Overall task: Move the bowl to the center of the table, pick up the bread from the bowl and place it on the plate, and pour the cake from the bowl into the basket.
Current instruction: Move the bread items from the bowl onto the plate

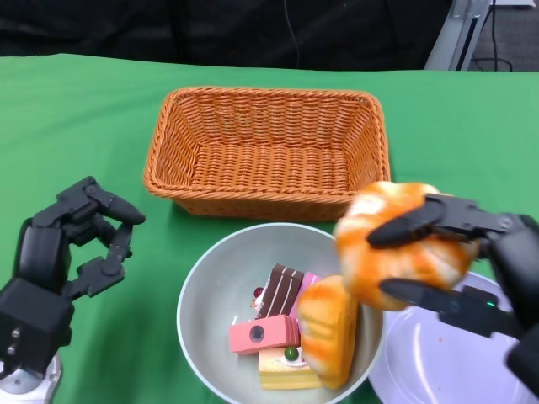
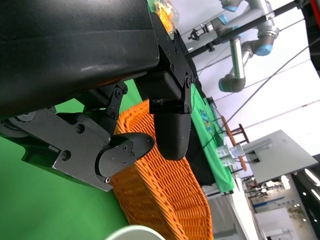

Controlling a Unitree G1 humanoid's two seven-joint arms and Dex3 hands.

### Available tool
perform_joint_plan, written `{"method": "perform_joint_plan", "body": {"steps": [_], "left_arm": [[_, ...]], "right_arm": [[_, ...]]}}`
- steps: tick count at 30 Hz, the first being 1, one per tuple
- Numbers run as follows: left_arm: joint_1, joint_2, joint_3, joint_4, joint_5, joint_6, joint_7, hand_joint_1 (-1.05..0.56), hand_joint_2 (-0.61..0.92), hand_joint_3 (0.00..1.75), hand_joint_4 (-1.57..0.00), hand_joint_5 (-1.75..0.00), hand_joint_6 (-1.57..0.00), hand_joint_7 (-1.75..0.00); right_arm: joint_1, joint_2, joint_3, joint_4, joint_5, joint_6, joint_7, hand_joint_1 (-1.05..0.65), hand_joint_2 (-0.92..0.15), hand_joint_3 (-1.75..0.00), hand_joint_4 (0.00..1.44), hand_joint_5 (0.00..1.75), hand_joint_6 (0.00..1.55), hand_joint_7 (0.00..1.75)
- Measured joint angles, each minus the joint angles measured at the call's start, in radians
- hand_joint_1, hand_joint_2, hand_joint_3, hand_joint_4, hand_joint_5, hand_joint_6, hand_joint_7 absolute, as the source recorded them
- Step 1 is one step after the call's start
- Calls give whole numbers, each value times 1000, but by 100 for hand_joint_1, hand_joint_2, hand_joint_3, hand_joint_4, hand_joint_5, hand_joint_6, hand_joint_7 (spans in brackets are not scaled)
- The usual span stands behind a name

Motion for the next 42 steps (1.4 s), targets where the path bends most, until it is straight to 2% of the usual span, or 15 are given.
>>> {"method": "perform_joint_plan", "body": {"steps": [5, 13, 20, 25, 30, 34, 37, 40, 42], "left_arm": [[-13, 8, 5, 27, -7, -13, -3, -10, 66, 92, -72, -171, -71, -136], [-24, 16, 17, 65, -23, -27, -16, -9, 66, 91, -72, -172, -69, -139], [-30, 22, 21, 81, -31, -28, -32, -9, 68, 88, -72, -173, -68, -139], [-37, 24, 24, 83, -30, -28, -32, -8, 67, 90, -74, -170, -70, -137], [-41, 28, 25, 83, -32, -28, -32, -9, 65, 92, -73, -169, -70, -135], [-41, 30, 25, 83, -34, -28, -32, -10, 65, 91, -74, -170, -71, -135], [-41, 35, 26, 83, -35, -28, -32, -10, 64, 91, -73, -172, -71, -136], [-41, 36, 26, 83, -36, -28, -32, -9, 64, 92, -73, -172, -71, -136], [-41, 37, 26, 83, -40, -28, -32, -9, 64, 92, -73, -172, -71, -136]], "right_arm": [[80, -26, -82, -1, 28, -29, -2, -12, -92, -12, 80, 137, 76, 107], [179, -34, -153, 15, 60, -48, -1, -6, -92, -13, 76, 141, 72, 109], [205, -58, -145, 60, 53, -25, 11, -5, -91, -13, 75, 128, 72, 102], [202, -60, -108, 127, 42, -23, 10, -7, -92, -14, 76, 127, 73, 100], [201, -60, -84, 158, 42, 21, 11, -8, -92, -15, 74, 128, 72, 95], [192, -62, -71, 201, 42, 7, 11, -8, -92, -17, 73, 113, 75, 85], [185, -66, -68, 216, 41, -2, 12, -5, -92, -17, 68, 98, 77, 64], [181, -70, -62, 212, 29, 8, 12, -6, -92, -15, 63, 77, 82, 31], [181, -70, -53, 205, 18, 30, 12, -7, -92, -14, 63, 71, 84, 22]]}}
